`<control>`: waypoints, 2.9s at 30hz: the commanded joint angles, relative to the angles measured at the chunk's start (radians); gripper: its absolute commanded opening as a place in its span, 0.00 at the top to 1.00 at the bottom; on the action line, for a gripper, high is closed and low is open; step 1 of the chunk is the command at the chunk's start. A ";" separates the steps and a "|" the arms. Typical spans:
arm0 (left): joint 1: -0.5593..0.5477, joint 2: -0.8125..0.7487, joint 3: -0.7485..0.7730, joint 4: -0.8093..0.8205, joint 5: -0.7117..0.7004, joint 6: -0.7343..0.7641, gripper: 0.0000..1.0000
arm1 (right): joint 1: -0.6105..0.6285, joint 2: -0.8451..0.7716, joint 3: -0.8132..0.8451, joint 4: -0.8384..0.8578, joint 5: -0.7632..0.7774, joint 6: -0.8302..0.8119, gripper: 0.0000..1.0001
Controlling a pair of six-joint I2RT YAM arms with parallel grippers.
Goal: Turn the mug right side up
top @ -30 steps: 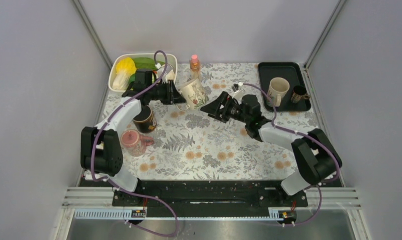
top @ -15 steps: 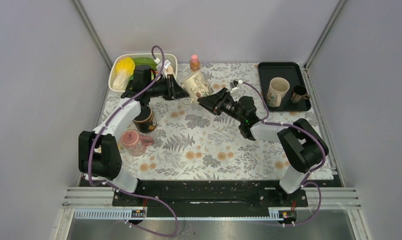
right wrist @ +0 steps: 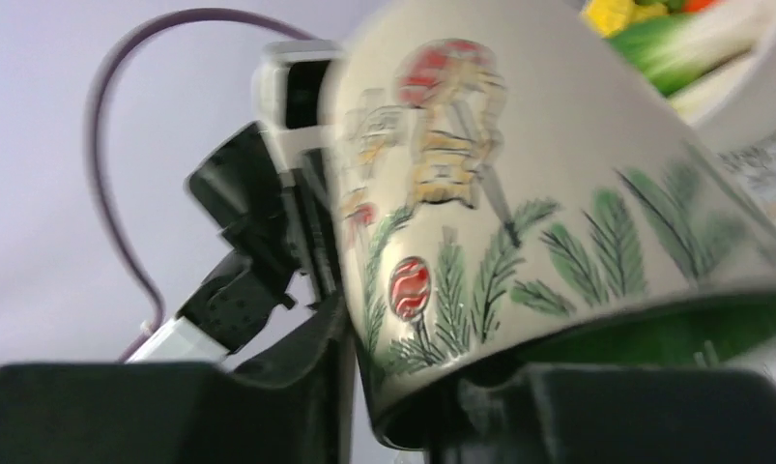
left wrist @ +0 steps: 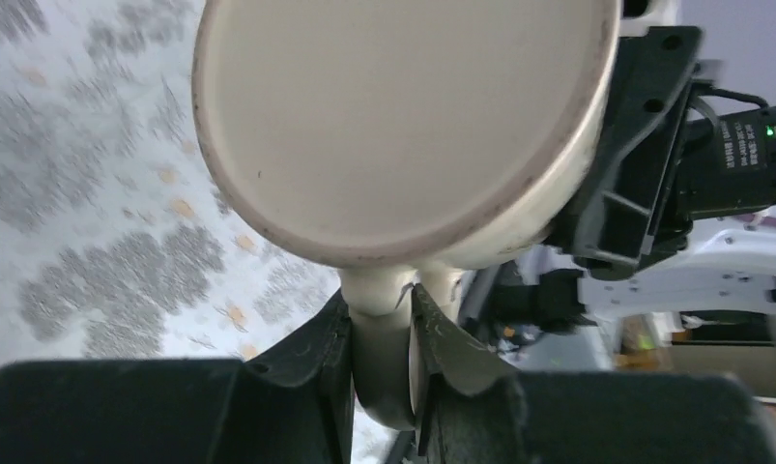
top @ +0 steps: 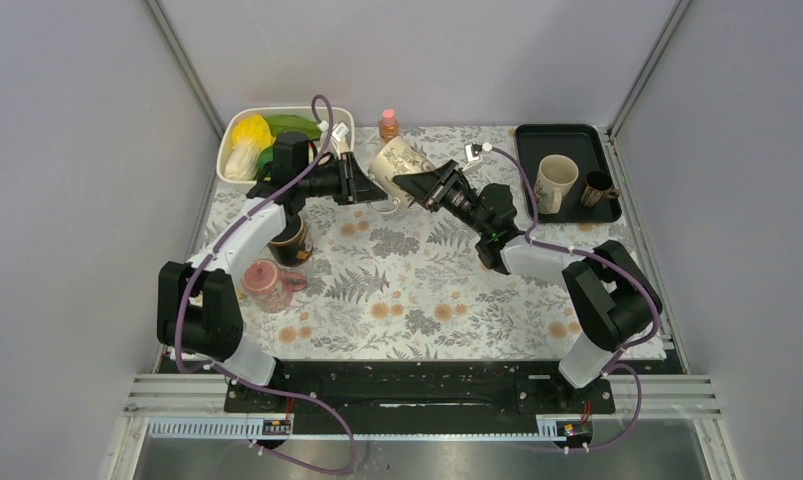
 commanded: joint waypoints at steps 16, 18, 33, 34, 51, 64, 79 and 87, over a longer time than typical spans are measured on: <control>-0.019 -0.135 0.180 -0.445 -0.374 0.654 0.01 | -0.236 0.066 1.024 -1.537 0.287 -1.246 1.00; -0.018 -0.135 0.164 -0.463 -0.356 0.669 0.01 | -0.277 0.198 1.222 -1.649 0.362 -1.337 1.00; -0.019 -0.048 0.160 -0.575 -0.360 0.744 0.01 | -0.629 0.644 1.766 -1.669 0.366 -1.463 1.00; -0.019 -0.043 0.161 -0.575 -0.359 0.744 0.01 | -0.641 0.653 1.769 -1.683 0.355 -1.494 1.00; -0.018 0.006 0.184 -0.627 -0.389 0.781 0.01 | -0.746 0.750 1.637 -1.767 0.151 -2.071 1.00; -0.019 0.039 0.213 -0.651 -0.408 0.785 0.01 | -0.831 0.727 1.587 -1.797 0.025 -2.305 1.00; -0.019 0.073 0.241 -0.670 -0.428 0.781 0.01 | -0.842 0.823 1.603 -1.827 -0.054 -2.323 0.89; -0.019 0.075 0.239 -0.672 -0.426 0.782 0.01 | -0.845 0.817 1.599 -1.776 -0.029 -2.283 0.72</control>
